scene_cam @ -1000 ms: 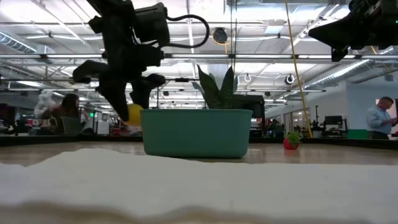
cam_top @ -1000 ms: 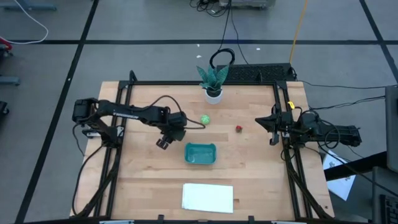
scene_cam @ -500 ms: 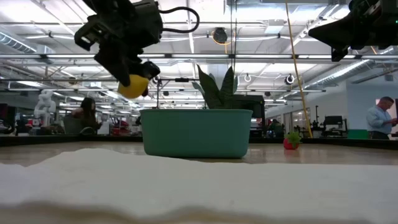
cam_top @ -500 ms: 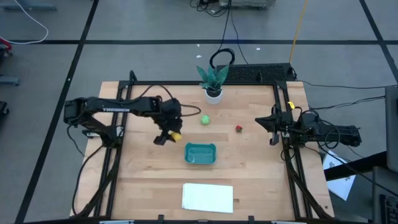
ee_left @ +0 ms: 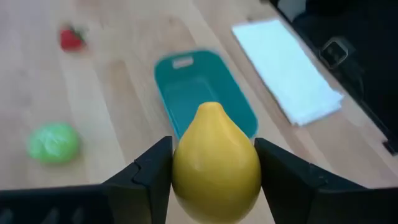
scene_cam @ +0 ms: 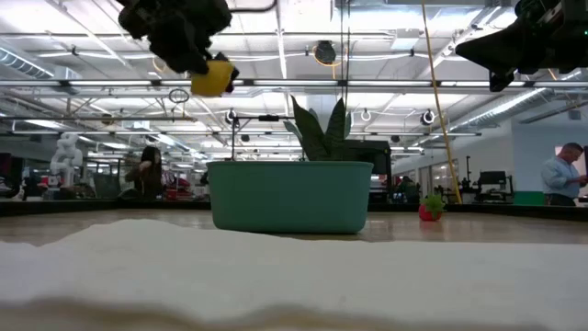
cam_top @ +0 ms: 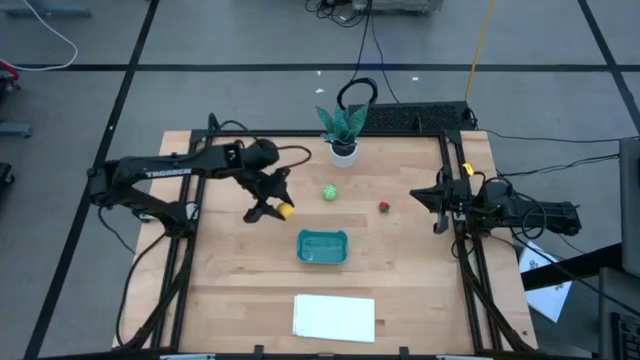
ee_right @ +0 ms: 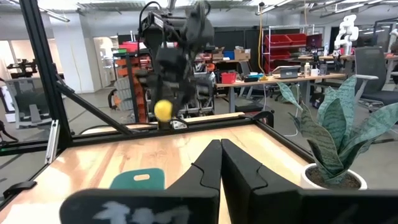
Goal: Pick and placing Produce into tupperware
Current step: Put the yellow lemon into the blue basket
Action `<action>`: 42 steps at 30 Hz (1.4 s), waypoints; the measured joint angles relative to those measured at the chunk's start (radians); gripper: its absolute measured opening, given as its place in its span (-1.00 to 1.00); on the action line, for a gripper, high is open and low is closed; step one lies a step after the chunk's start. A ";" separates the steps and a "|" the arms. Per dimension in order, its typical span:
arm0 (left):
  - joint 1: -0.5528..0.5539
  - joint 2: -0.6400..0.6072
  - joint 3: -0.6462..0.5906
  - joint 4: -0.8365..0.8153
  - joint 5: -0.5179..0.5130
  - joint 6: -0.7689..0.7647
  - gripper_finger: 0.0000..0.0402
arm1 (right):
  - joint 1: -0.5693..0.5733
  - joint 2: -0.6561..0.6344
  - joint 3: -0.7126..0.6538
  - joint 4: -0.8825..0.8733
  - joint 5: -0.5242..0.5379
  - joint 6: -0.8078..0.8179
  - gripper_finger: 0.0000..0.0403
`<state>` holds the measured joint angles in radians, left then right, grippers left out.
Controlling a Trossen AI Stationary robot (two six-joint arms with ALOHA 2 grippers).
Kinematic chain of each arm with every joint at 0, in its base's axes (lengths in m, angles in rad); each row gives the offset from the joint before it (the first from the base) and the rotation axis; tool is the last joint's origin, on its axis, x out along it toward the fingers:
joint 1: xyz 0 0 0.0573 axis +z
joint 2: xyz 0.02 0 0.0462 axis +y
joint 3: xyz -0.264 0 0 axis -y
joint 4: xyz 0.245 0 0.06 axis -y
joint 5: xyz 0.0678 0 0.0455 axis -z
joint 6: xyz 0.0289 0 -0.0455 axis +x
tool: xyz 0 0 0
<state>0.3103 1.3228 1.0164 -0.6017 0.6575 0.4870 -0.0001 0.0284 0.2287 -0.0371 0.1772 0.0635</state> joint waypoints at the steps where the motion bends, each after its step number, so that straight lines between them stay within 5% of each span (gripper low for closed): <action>1: -0.001 -0.017 -0.001 0.004 0.001 -0.008 -0.06 | 0.000 0.000 0.000 0.002 0.000 0.000 -1.00; 12: -0.013 -0.179 -0.001 0.056 -0.021 -0.049 0.03 | 0.000 0.001 0.000 -0.003 0.000 0.001 -1.00; 21: -0.013 -0.194 -0.001 0.068 0.061 -0.048 -0.04 | 0.000 0.001 0.000 -0.004 0.000 0.003 -1.00; 34: 0.038 -0.273 -0.002 0.043 0.040 -0.083 -0.06 | 0.000 0.001 0.000 -0.002 0.000 0.002 -1.00; 42: -0.012 -0.216 -0.002 0.201 -0.161 -0.335 0.06 | 0.000 0.001 0.000 0.010 0.000 0.001 -1.00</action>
<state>0.2981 1.1068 1.0142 -0.4009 0.4967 0.1518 -0.0001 0.0296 0.2287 -0.0267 0.1772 0.0643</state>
